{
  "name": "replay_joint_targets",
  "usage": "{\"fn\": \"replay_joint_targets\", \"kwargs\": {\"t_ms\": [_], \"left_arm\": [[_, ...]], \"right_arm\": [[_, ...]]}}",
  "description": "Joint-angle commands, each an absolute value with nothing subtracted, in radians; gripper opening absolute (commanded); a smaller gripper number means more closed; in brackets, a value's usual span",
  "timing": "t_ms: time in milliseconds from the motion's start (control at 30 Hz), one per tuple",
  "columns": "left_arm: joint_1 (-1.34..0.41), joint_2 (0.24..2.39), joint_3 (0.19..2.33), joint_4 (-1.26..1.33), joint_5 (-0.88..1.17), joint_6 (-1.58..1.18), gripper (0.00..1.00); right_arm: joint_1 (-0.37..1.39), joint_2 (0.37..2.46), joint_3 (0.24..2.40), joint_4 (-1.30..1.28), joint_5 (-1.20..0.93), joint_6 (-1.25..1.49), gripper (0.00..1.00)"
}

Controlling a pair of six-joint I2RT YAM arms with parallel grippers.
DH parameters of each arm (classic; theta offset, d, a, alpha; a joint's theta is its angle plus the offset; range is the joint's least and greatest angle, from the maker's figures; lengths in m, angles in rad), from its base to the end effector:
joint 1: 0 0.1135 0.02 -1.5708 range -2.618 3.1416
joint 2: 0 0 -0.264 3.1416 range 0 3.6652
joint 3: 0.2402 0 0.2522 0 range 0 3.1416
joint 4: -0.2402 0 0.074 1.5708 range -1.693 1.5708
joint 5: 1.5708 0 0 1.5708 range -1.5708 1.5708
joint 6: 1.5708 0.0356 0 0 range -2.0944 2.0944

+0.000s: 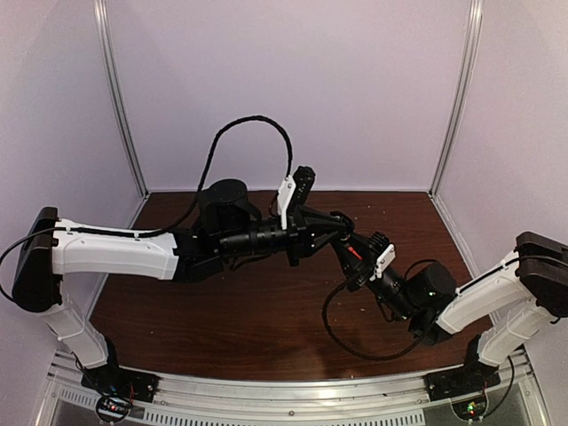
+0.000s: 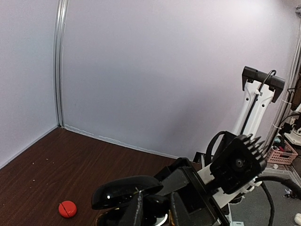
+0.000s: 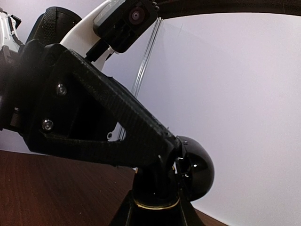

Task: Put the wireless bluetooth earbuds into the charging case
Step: Insert the right earbud into the right side groove of the charging case.

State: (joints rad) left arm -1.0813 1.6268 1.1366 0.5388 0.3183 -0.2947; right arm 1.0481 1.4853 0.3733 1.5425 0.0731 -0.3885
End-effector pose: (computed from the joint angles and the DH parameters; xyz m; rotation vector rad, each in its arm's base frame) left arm 0.1720 -0.3466 0.3199 0.8942 1.4255 -1.3119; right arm 0.1317 0.2233 0.2292 -0.7111 0.9138 0.5439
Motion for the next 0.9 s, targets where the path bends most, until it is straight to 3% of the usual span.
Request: {"fn": "replay_joint_targets", "kwargs": {"t_ms": [0,400,867], "left_arm": [[-1.083,1.633,1.149,0.517,0.300,-0.272,0.08],[-1.095,1.661,1.219,0.335,0.189,-0.227,0.14],[-1.095,1.629,1.247,0.281,0.166,-0.196,0.33]], "right_arm": [[1.059,1.481,0.386,1.703,0.078,-0.375,0.00],[1.058,1.476,0.393,1.685,0.081,-0.383,0.00],[1.059,1.494,0.390,1.705,0.091,-0.359,0.00]]}}
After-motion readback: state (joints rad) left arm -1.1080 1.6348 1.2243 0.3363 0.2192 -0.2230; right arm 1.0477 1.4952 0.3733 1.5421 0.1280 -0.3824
